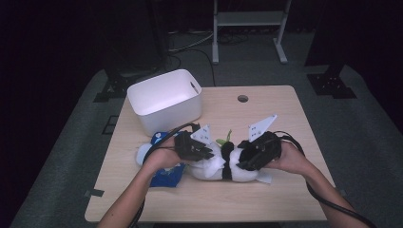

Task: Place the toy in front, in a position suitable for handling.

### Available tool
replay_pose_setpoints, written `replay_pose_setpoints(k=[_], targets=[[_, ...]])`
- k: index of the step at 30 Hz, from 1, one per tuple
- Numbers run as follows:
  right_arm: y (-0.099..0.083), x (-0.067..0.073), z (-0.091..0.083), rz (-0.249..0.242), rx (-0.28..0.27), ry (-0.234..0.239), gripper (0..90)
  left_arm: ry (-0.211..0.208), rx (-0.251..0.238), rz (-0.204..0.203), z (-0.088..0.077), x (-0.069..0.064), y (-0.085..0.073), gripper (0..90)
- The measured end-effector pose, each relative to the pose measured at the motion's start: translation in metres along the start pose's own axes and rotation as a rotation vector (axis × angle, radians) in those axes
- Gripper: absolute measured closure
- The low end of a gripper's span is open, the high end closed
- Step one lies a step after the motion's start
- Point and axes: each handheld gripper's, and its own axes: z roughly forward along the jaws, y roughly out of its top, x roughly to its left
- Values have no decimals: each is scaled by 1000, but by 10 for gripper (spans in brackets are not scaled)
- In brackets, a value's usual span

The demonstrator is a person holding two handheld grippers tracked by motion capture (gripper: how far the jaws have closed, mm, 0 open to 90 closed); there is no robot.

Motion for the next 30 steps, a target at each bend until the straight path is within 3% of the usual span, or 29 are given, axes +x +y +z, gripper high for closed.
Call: replay_pose_setpoints(k=[11, 22, 26, 30], targets=[[-3, 2, -13, -13, 16, -44, 286, -16, 1, 1, 5, 0, 4, 833], [-3, 2, -15, -12, 13, -46, 285, -24, 2, -3, 6, 0, 5, 832], [-1, 3, -16, -36, -2, -68, 263, -28, 2, -3, 6, 1, 4, 832], [2, 5, -26, -67, -74, -107, 267, -27, -5, -10, 7, 1, 5, 832]])
